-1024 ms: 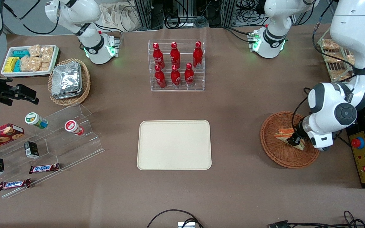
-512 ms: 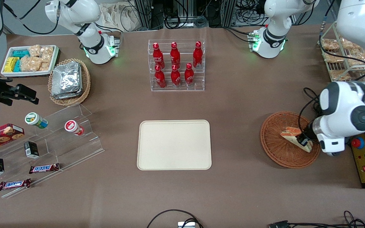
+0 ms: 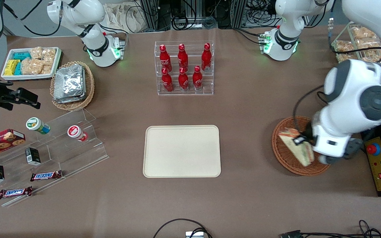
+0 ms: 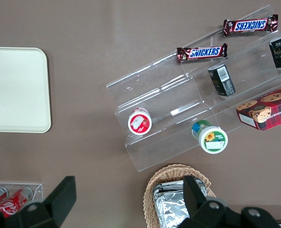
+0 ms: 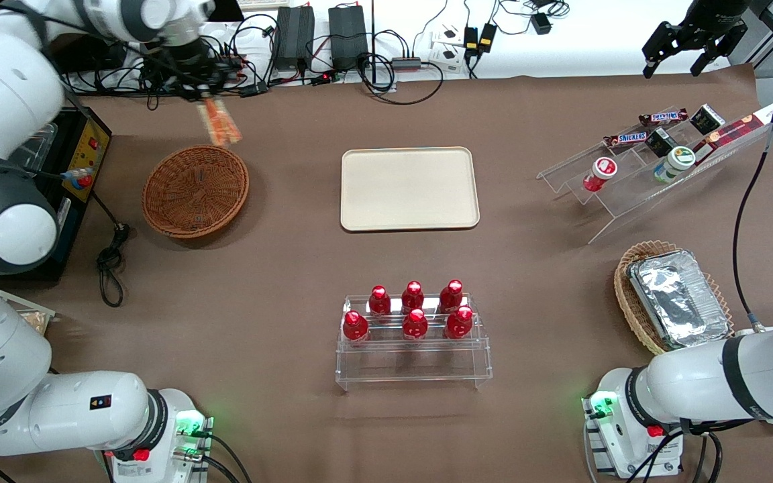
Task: Place sandwich from basket to tray
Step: 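Lift the sandwich and carry it with the left gripper toward the tray, then lower the sandwich onto the cream tray and open the left gripper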
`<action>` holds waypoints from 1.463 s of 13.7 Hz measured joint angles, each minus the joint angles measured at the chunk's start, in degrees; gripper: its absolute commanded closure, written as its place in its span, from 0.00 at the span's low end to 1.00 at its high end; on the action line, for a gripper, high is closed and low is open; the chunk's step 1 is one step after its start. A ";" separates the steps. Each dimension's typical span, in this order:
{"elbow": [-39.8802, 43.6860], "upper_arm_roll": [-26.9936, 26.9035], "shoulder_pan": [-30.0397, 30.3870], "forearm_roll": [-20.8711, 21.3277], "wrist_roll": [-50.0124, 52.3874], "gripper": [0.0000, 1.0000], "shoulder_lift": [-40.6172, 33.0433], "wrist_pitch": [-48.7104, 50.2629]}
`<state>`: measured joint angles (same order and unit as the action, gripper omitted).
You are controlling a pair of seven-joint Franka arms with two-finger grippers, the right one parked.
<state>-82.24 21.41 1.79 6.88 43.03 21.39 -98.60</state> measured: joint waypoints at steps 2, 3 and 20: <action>0.41 2.48 -4.59 -0.03 -0.01 1.00 0.68 -0.80; 0.58 3.06 -7.08 -0.03 0.00 1.00 1.64 -1.67; 3.03 2.52 -19.32 0.54 -11.92 0.00 23.52 -21.38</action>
<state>-79.21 23.93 -17.53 7.43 31.11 44.91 -119.98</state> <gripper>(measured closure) 0.784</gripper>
